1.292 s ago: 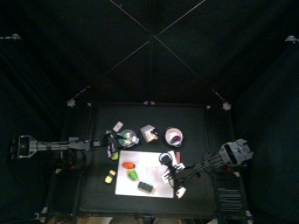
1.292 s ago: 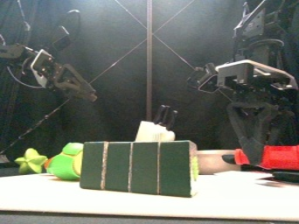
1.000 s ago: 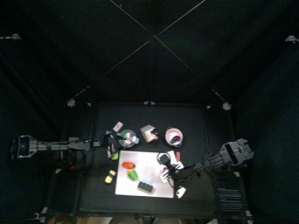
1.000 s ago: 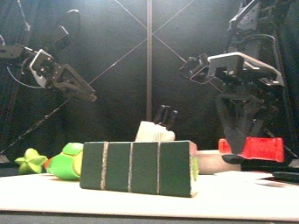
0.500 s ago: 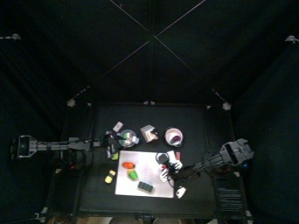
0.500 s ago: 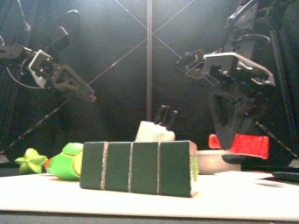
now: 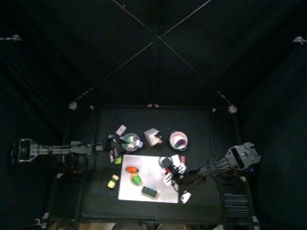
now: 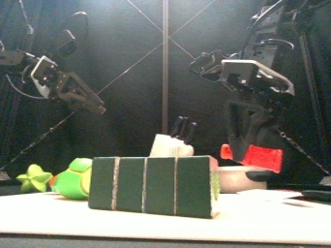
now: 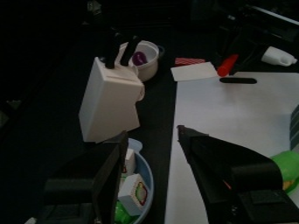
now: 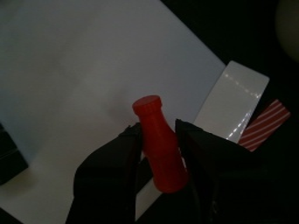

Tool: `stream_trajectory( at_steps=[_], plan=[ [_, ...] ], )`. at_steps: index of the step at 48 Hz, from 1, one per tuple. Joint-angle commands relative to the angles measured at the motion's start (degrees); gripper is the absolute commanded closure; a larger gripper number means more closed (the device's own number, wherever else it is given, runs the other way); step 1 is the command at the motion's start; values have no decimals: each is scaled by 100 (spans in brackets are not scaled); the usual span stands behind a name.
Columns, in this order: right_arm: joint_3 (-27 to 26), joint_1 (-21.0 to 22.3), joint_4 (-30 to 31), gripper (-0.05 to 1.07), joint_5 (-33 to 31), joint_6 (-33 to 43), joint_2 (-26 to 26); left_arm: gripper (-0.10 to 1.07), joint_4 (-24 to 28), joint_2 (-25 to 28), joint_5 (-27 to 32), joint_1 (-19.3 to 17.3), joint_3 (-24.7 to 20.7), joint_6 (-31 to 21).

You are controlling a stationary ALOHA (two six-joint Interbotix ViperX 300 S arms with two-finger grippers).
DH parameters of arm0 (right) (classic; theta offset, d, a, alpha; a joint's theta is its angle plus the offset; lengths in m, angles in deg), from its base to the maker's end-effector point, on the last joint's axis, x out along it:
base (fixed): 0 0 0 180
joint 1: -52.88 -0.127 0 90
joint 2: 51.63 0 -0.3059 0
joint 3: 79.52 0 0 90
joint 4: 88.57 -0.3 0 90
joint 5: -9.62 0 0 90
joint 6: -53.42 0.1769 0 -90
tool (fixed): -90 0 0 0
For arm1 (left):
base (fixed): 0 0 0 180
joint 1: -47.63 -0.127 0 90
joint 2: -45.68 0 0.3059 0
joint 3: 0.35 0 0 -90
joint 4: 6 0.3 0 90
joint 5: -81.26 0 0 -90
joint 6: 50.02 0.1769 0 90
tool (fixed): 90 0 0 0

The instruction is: Stand up ketchup bottle

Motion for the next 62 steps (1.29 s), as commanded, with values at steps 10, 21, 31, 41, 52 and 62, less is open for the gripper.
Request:
stream_trajectory(
  at_steps=[10, 21, 31, 41, 52, 62],
  plan=[
    [-176, -18, 958, 49, 158, 905, -281, 12, 0, -9, -62, 9, -44, -9],
    [62, 26, 1837, 49, 773, 1872, -431, 12, 0, 0, -62, 9, -44, -9],
    [185, 18, 2637, 49, 800, 2285, -413, 12, 0, -9, -62, 9, -44, -9],
    [246, -9, 3595, 49, 466, 2979, -396, 12, 0, -9, -62, 9, -26, -9],
    [343, -9, 4799, 49, 396, 3981, -308, 12, 35, 0, -123, 97, -70, 9],
    [378, -18, 5581, 49, -53, 4474, -220, 12, 62, 62, -923, 396, -158, 9]
  ],
)
